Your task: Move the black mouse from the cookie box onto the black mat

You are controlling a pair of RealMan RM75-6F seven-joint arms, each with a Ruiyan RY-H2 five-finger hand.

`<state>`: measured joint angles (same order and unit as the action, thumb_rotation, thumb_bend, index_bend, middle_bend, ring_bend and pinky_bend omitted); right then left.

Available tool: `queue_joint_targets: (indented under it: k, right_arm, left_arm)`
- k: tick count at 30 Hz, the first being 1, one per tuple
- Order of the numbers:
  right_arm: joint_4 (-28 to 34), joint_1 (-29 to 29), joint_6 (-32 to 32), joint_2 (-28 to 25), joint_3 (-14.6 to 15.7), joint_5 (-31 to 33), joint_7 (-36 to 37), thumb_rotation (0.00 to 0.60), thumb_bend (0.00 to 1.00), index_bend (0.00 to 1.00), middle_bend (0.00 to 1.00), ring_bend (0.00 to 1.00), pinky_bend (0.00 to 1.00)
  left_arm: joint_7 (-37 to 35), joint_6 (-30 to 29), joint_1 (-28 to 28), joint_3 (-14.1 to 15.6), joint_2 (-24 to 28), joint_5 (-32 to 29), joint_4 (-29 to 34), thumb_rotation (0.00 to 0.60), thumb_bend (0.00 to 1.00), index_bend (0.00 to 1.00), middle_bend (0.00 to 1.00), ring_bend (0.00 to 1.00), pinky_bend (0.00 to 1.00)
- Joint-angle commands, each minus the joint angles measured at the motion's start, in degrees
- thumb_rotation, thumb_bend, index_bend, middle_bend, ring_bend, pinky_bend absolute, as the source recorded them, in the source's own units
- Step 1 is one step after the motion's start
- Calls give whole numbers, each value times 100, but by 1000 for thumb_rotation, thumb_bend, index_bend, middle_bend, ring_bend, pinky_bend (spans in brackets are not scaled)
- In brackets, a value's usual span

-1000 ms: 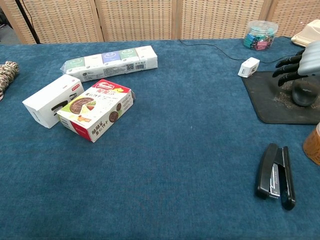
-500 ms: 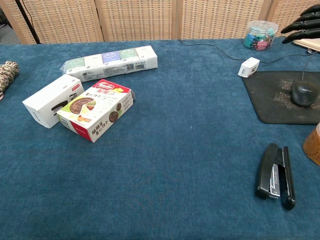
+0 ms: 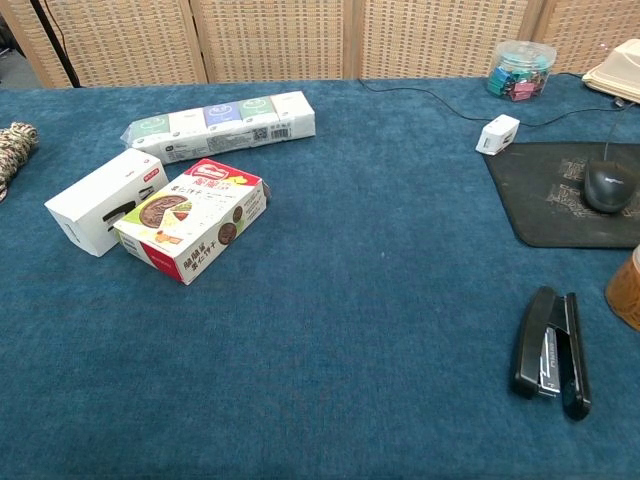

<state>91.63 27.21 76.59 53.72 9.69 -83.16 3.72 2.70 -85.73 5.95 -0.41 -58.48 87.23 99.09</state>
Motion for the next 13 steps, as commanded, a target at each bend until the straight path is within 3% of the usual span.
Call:
queue_joint_targets:
  k: [1, 13]
  right_arm:
    - [565, -879, 707, -330, -110, 315, -108, 600, 0, 0, 0, 0, 0]
    - [465, -1904, 1848, 276, -294, -65, -576, 600, 0, 0, 0, 0, 0]
  left_arm:
    - [171, 34, -13, -9, 9, -80, 68, 600, 49, 0, 0, 0, 0]
    - [469, 109, -25, -20, -2, -157, 232, 600, 49, 0, 0, 0, 0]
